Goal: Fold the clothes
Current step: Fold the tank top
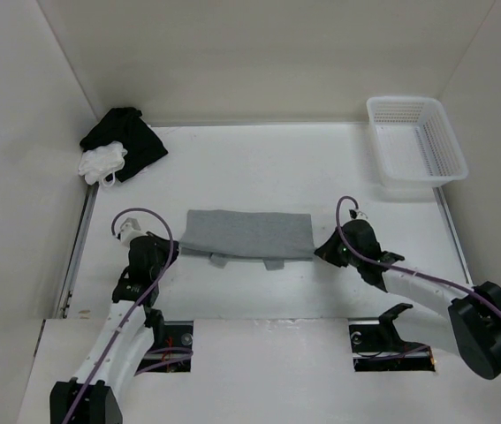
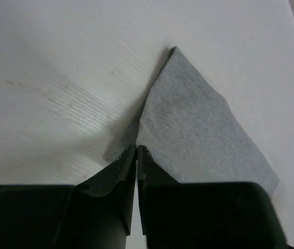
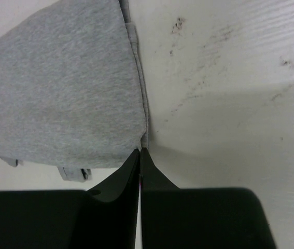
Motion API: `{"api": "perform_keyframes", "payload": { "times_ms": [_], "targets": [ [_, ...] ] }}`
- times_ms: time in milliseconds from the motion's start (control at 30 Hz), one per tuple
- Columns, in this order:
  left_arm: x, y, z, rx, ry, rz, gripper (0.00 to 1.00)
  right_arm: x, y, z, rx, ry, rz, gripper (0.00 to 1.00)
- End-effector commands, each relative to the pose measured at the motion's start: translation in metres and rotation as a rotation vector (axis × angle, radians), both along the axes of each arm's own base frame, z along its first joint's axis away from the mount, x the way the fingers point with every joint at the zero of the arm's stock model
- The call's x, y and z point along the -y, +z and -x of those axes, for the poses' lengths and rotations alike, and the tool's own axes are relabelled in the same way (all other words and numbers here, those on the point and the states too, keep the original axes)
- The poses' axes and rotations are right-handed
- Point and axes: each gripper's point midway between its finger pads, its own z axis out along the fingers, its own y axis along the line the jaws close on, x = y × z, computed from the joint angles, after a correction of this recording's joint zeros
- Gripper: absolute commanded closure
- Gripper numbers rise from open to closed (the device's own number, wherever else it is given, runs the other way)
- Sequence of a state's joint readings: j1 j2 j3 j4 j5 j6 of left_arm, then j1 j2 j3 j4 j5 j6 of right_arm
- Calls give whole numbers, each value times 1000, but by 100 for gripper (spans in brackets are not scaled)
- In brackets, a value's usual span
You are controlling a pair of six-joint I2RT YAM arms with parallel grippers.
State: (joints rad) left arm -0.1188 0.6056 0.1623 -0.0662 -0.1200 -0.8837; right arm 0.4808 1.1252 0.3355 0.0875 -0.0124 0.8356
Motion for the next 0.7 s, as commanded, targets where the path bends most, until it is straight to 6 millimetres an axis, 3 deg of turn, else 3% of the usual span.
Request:
{"api": "perform_keyframes", "payload": {
  "times_ms": [0,67,167,267,367,467,567,667],
  "targets": [
    [-15,0,0,-5,60,-4,95,-5,3,7,-3,-10,-5,95],
    [-20,4,-3,0,78,2,94,-12,4,15,-14,15,-7,92],
    [-21,10,-4,11,77,11,84,-18,7,25,-21,40,-5,77],
    [-22,23,-4,51,82,-1,78,-10,14,18,25,0,0,58],
    [-15,38,-8,107,70,-5,78,-2,21,-2,65,-31,1,53],
    [29,45,-20,114,-72,18,79,-4,16,-16,57,-19,-15,52],
    [84,49,-25,134,-209,18,79,-9,2,-21,18,0,-38,53],
    [122,59,-23,184,-287,-6,79,-16,-8,-20,-12,10,-65,58]
  ]
}}
